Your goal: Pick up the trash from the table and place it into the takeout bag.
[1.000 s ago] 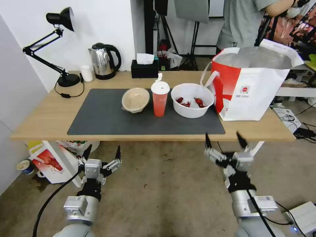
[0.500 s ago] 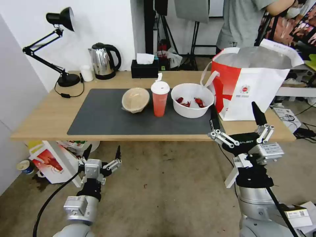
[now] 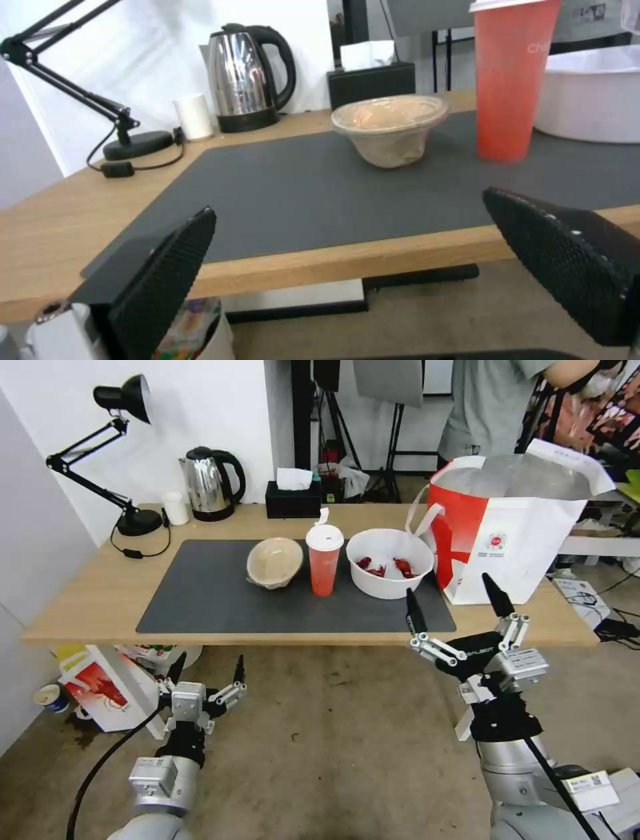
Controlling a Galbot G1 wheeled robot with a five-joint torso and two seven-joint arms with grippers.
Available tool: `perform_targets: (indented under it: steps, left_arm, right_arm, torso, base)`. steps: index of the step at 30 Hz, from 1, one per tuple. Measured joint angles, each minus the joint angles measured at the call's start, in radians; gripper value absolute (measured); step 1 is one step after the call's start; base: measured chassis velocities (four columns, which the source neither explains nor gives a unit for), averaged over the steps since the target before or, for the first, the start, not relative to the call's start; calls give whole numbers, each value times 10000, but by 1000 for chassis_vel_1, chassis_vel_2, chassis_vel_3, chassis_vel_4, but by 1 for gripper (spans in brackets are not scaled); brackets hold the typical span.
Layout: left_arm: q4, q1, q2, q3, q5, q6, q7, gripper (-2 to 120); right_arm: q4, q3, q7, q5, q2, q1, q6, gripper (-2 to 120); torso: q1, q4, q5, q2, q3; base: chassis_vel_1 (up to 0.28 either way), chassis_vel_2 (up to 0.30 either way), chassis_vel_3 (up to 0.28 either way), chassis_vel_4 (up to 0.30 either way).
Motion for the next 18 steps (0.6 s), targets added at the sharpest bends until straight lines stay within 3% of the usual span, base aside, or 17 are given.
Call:
perform_targets:
  steps: [8,18]
  left_arm:
    - [0,0,1,0,0,0,0,100]
    - [0,0,0,1,0,0,0,100]
  right_arm:
    - [-8,740,-359,1082,-822,22,-329,100]
    - [-10,2716,-932,4069,-3221,618,-1121,100]
  torso:
    - [0,-1,1,0,0]
    - [0,0,1,0,0]
  base:
    - [0,0,0,0]
    - [0,0,0,0]
